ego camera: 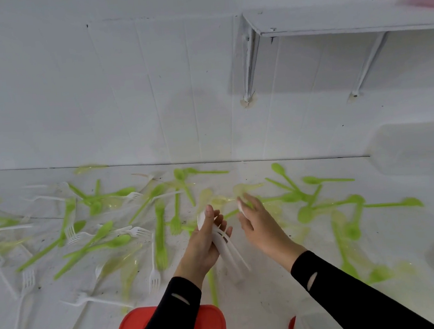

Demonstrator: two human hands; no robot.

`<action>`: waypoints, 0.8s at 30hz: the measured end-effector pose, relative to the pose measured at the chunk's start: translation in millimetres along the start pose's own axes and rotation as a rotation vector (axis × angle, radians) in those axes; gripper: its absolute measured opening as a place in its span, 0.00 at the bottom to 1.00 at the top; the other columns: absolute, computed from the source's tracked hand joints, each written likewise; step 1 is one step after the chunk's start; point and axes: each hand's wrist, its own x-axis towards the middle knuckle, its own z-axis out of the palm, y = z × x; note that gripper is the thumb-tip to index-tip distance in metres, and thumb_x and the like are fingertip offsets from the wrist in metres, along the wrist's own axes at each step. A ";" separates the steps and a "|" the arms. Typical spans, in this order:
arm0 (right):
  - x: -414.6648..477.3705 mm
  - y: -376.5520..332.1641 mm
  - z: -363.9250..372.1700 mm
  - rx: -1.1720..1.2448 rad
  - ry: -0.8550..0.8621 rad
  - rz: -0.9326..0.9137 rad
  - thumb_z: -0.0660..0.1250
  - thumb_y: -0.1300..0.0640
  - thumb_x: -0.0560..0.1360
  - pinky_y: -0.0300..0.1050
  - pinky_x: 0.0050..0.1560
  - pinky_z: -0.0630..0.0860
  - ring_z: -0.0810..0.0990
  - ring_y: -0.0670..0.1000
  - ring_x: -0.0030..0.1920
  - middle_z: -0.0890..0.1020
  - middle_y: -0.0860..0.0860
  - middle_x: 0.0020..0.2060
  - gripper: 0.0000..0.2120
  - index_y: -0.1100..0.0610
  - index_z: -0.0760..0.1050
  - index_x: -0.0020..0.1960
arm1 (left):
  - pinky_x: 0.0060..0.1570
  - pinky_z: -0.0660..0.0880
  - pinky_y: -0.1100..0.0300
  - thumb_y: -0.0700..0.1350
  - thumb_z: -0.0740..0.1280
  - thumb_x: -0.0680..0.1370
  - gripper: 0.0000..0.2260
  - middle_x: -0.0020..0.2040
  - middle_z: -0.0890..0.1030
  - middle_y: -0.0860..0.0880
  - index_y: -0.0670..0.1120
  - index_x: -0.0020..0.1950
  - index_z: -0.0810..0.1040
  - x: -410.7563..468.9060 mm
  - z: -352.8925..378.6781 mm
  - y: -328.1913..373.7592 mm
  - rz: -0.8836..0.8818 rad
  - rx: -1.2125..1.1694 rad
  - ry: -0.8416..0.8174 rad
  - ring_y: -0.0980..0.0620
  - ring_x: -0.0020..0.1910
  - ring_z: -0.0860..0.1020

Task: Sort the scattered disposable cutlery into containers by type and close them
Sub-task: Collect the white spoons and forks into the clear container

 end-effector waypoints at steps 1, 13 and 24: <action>-0.5 -2.9 -1.1 -0.035 -0.010 -0.013 0.55 0.51 0.84 0.43 0.55 0.72 0.75 0.51 0.63 0.72 0.50 0.66 0.21 0.50 0.63 0.76 | 0.49 0.81 0.53 0.55 0.70 0.72 0.21 0.50 0.80 0.44 0.39 0.55 0.77 0.4 0.0 -0.8 0.000 -0.019 -0.019 0.49 0.49 0.81; -2.9 -2.7 6.6 0.054 0.013 -0.234 0.57 0.70 0.78 0.30 0.54 0.71 0.73 0.42 0.53 0.64 0.49 0.58 0.12 0.63 0.71 0.59 | 0.65 0.74 0.52 0.51 0.67 0.75 0.20 0.58 0.81 0.39 0.39 0.60 0.75 -1.5 1.2 0.0 0.049 -0.055 -0.144 0.45 0.60 0.79; -4.3 -12.1 -0.4 0.170 -0.046 -0.210 0.63 0.60 0.80 0.26 0.46 0.65 0.74 0.43 0.46 0.74 0.53 0.52 0.08 0.58 0.74 0.58 | 0.46 0.81 0.57 0.54 0.69 0.74 0.22 0.54 0.81 0.39 0.40 0.61 0.78 -25.6 19.2 8.6 0.113 0.095 -0.012 0.45 0.53 0.82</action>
